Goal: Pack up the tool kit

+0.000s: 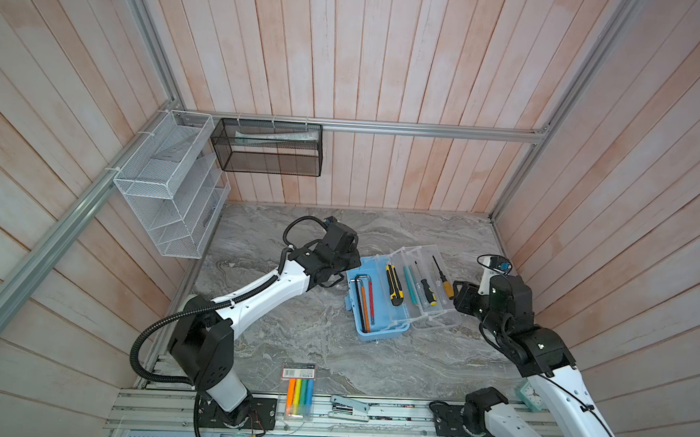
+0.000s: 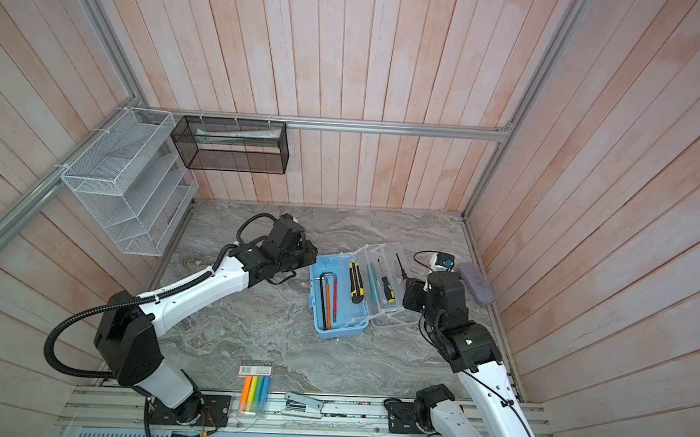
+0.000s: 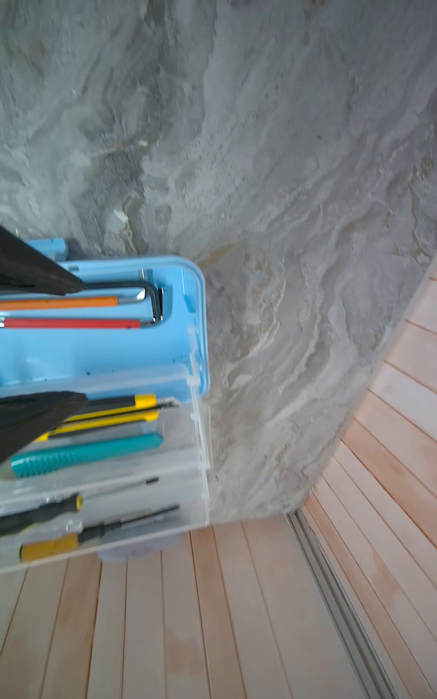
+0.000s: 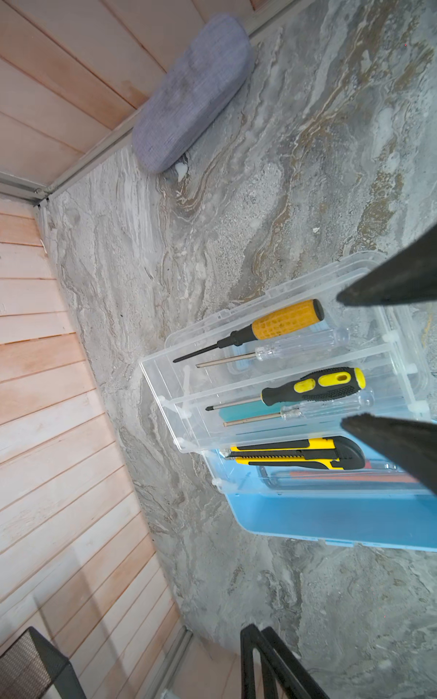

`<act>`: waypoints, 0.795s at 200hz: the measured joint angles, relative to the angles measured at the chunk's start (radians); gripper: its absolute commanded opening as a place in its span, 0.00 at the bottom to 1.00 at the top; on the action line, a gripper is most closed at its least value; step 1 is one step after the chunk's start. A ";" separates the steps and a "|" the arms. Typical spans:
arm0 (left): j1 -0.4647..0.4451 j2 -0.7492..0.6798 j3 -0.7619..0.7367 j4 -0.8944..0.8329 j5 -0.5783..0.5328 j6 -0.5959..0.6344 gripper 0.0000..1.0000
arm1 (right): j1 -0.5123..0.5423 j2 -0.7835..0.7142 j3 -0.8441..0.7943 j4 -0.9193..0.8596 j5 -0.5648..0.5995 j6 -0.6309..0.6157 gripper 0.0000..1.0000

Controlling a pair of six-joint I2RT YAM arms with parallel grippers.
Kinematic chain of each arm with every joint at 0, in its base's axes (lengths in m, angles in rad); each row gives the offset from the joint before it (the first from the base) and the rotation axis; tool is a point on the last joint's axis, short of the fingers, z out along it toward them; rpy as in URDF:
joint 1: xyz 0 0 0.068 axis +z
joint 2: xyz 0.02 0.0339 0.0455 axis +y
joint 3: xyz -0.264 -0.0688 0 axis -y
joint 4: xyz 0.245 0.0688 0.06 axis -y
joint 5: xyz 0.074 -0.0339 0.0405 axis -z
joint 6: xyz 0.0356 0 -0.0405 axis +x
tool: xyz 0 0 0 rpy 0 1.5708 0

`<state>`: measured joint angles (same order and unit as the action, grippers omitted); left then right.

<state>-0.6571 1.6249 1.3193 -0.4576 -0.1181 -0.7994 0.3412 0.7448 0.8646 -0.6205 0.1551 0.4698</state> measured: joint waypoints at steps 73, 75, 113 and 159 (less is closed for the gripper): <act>0.044 0.126 0.007 0.010 0.013 0.066 0.45 | 0.000 0.110 0.011 0.024 -0.056 0.001 0.54; 0.045 0.133 0.008 0.010 0.013 0.067 0.45 | 0.000 0.112 0.011 0.025 -0.056 0.001 0.54; 0.070 0.212 0.010 0.028 0.035 0.087 0.43 | 0.000 0.141 0.021 0.048 -0.057 0.002 0.54; 0.097 0.291 0.053 0.066 0.085 0.101 0.41 | 0.000 0.125 0.006 0.078 -0.058 0.014 0.53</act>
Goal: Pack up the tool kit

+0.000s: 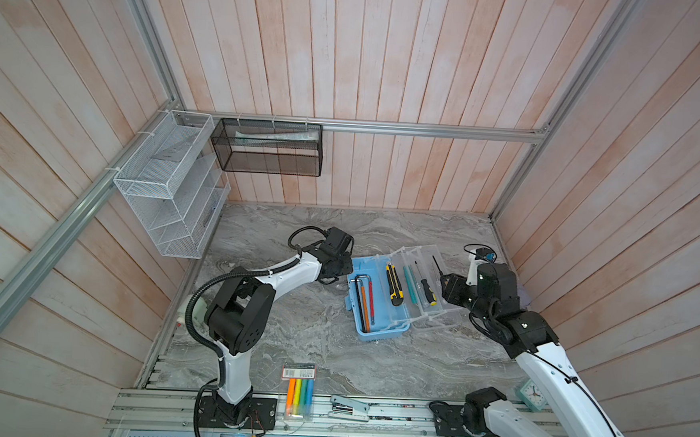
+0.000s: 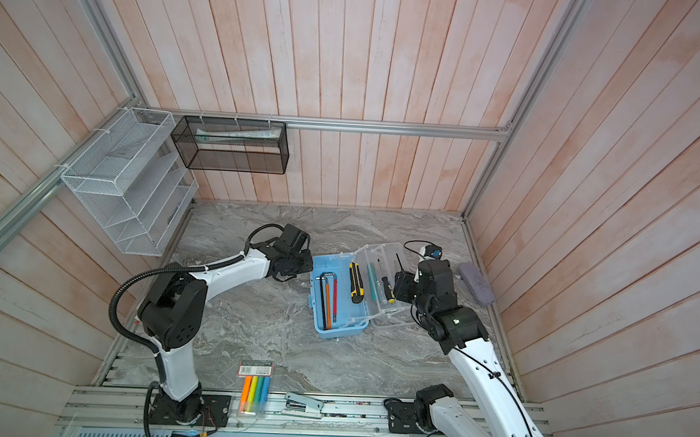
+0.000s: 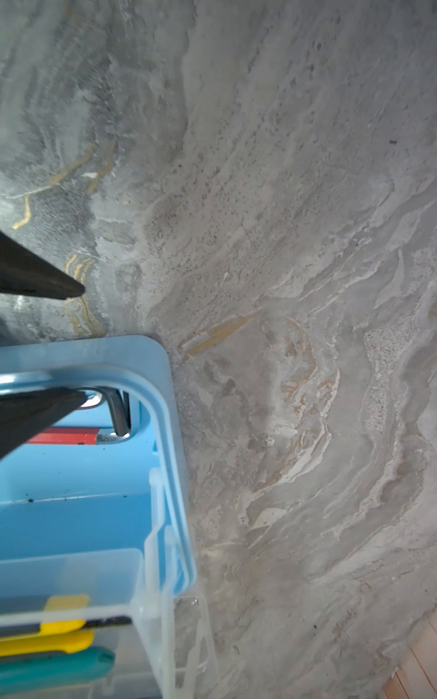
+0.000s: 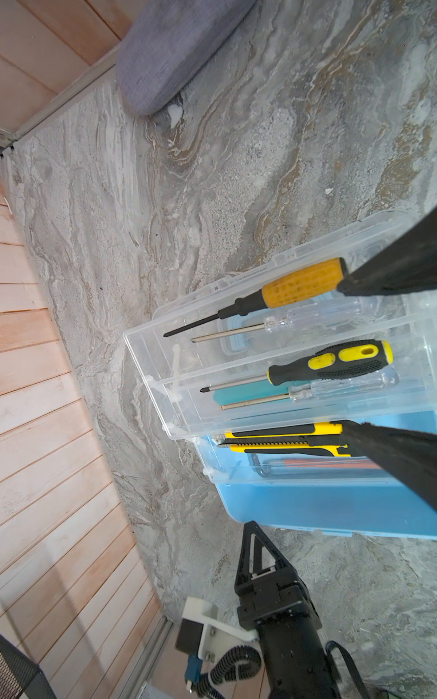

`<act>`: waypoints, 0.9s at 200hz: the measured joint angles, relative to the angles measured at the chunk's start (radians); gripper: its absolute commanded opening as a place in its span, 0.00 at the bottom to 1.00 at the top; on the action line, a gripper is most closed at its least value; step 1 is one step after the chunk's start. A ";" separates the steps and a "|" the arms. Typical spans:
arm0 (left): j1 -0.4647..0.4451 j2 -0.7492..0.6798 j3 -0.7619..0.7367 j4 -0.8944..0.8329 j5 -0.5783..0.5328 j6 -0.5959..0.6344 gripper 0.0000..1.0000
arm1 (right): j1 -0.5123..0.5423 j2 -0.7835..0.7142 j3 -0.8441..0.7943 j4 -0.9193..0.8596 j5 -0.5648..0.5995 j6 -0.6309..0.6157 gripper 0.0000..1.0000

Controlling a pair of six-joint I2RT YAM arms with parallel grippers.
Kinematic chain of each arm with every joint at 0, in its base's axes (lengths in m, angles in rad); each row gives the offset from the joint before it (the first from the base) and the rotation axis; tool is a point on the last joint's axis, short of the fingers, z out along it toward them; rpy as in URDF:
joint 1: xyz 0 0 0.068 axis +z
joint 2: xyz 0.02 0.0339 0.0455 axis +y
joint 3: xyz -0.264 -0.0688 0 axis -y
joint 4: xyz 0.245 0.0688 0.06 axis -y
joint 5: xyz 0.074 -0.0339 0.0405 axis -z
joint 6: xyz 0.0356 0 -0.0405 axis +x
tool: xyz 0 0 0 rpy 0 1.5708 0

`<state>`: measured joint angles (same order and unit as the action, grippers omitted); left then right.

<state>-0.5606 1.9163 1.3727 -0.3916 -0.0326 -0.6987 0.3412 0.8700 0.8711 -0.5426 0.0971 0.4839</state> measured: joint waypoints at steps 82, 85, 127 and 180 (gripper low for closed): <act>0.010 0.089 0.077 0.022 0.051 0.007 0.00 | -0.003 -0.070 -0.065 -0.006 0.013 0.034 0.52; 0.011 0.089 0.077 0.022 0.053 0.007 0.00 | -0.004 -0.071 -0.071 -0.005 0.013 0.038 0.52; 0.081 0.051 0.018 0.048 0.077 0.008 0.00 | -0.085 -0.112 -0.192 -0.002 -0.034 0.080 0.51; 0.204 0.010 -0.028 0.036 0.050 0.050 0.00 | -0.122 -0.141 -0.297 0.046 -0.116 0.140 0.47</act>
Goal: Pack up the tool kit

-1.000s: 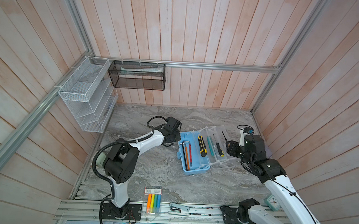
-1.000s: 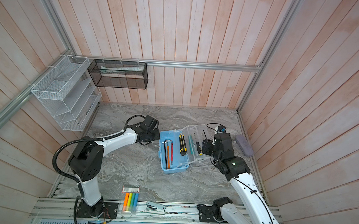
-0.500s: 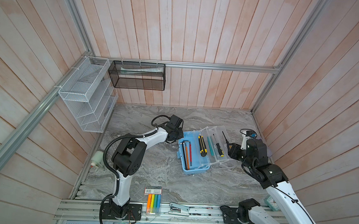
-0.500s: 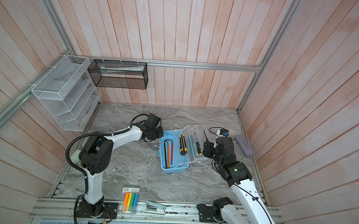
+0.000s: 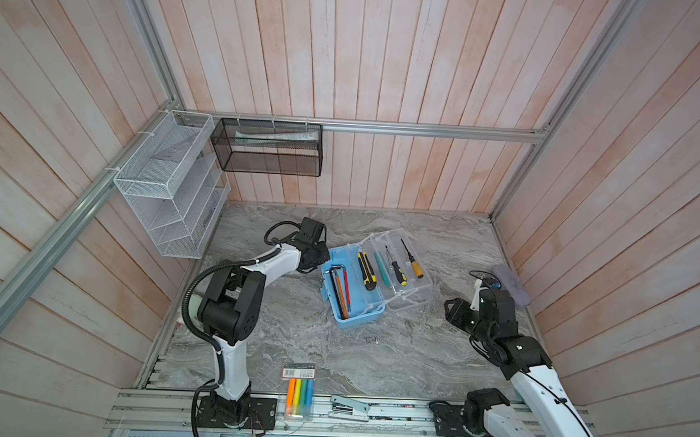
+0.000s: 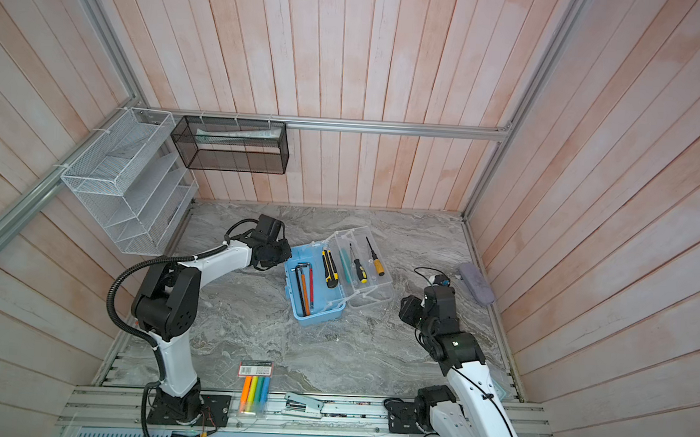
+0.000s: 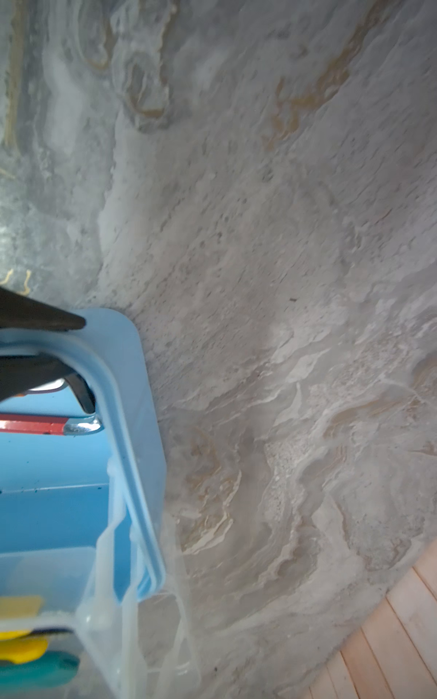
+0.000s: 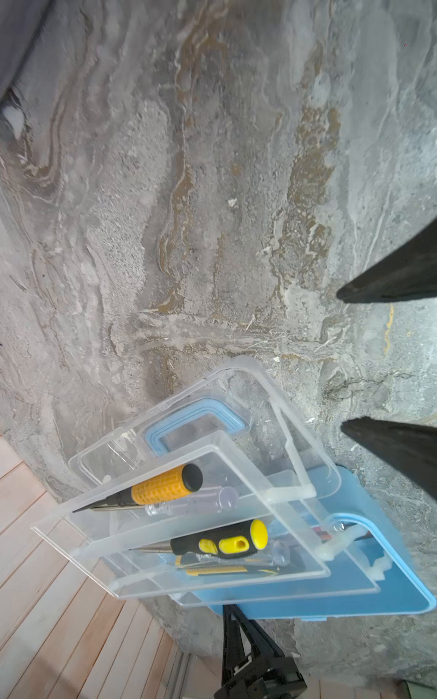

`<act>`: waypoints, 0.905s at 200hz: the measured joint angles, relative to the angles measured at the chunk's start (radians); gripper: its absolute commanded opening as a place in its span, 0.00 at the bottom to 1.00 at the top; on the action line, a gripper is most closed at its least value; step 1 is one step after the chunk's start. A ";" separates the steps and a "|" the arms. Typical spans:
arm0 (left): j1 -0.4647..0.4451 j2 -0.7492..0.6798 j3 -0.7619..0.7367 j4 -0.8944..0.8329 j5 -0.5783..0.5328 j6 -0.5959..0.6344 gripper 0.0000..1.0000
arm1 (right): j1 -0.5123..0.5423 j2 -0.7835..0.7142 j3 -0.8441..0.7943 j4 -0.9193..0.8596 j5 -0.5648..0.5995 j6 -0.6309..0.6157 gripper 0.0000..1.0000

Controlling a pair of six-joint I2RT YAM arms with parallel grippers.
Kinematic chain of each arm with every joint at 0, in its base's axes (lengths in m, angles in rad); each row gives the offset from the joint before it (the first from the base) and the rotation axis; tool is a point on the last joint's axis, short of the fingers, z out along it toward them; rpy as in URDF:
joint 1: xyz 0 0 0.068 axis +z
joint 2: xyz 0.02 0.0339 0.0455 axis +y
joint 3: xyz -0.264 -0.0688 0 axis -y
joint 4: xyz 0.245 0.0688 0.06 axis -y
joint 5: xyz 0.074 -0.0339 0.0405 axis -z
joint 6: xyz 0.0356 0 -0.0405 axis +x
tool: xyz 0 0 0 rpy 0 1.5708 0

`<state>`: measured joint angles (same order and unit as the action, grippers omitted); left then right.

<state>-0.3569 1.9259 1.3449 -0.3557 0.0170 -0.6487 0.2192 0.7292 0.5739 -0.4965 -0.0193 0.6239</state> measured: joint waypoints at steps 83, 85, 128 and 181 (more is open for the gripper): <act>0.000 0.057 0.095 -0.037 0.006 0.075 0.00 | -0.010 0.237 -0.074 0.279 -0.056 0.013 0.43; 0.000 0.058 0.097 -0.038 0.006 0.076 0.00 | -0.011 0.245 -0.074 0.286 -0.058 0.011 0.43; 0.000 0.098 0.153 -0.052 0.024 0.100 0.00 | -0.020 0.406 -0.074 0.402 -0.096 0.008 0.41; 0.000 0.109 0.170 -0.055 0.035 0.116 0.00 | -0.023 0.527 -0.074 0.505 -0.161 0.002 0.36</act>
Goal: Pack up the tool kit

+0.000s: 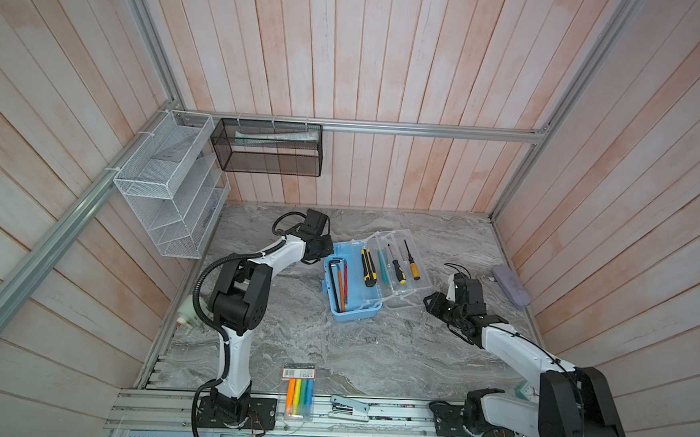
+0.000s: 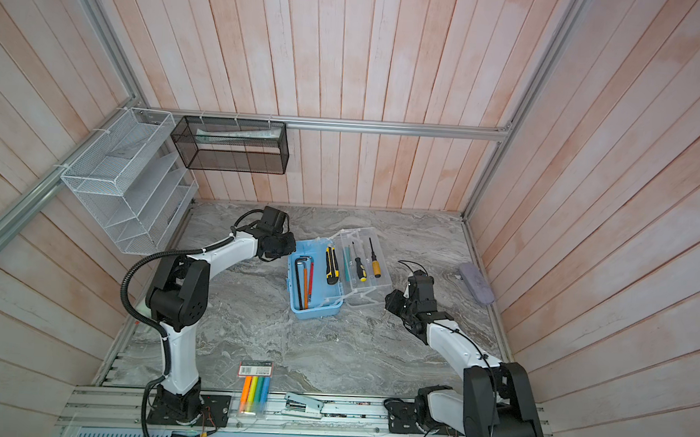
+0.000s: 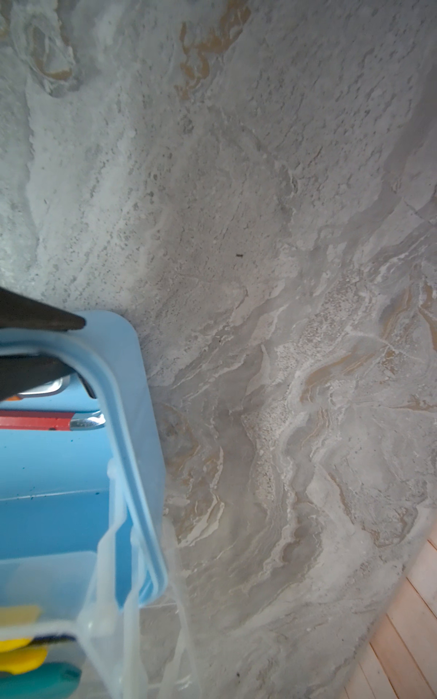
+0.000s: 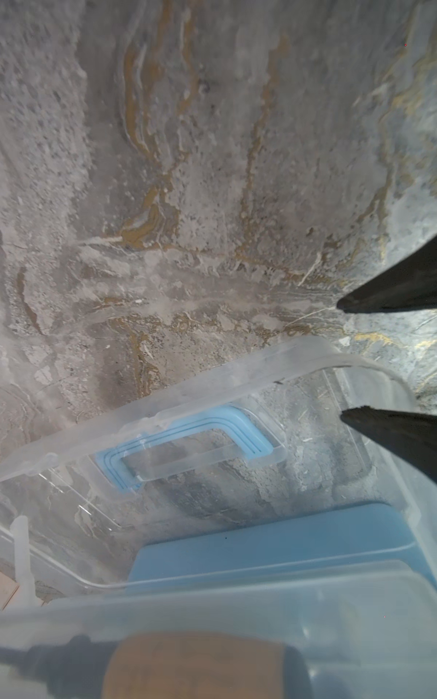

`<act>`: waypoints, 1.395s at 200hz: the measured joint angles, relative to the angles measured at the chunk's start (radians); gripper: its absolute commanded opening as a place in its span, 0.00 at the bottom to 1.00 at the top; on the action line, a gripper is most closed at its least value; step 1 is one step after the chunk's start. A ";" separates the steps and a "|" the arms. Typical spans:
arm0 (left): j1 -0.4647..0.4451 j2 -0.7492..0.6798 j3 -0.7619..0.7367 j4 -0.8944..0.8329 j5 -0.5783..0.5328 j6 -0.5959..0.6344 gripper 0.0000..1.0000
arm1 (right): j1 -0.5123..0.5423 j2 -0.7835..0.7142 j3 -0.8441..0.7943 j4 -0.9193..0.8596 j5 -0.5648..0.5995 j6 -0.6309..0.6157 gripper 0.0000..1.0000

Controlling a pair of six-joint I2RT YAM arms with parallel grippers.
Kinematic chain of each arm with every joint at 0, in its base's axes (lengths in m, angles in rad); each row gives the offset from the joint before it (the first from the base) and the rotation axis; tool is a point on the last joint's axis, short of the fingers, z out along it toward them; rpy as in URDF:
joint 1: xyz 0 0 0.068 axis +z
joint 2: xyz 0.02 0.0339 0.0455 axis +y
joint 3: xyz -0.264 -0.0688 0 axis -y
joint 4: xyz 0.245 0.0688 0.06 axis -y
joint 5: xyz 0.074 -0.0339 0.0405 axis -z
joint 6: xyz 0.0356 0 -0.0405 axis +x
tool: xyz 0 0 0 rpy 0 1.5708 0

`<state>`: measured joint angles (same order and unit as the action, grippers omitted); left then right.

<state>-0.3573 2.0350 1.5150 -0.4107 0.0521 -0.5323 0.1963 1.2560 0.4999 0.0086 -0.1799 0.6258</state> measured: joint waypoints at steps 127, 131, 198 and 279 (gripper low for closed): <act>0.010 0.000 -0.029 0.054 0.026 0.008 0.00 | -0.031 0.071 -0.013 0.143 -0.058 0.012 0.00; 0.010 0.000 -0.031 0.056 0.029 0.008 0.00 | -0.031 0.069 -0.015 0.145 -0.058 0.013 0.00; -0.009 -0.004 -0.042 0.085 0.048 0.006 0.00 | -0.028 -0.072 -0.045 0.067 -0.029 0.023 0.00; -0.045 -0.010 -0.042 0.086 0.012 -0.002 0.00 | 0.321 -0.279 0.098 -0.190 0.468 -0.008 0.00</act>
<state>-0.4019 2.0254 1.4734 -0.3248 0.0643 -0.5346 0.5171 0.9768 0.5980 -0.1814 0.2878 0.6174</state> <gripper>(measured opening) 0.116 0.091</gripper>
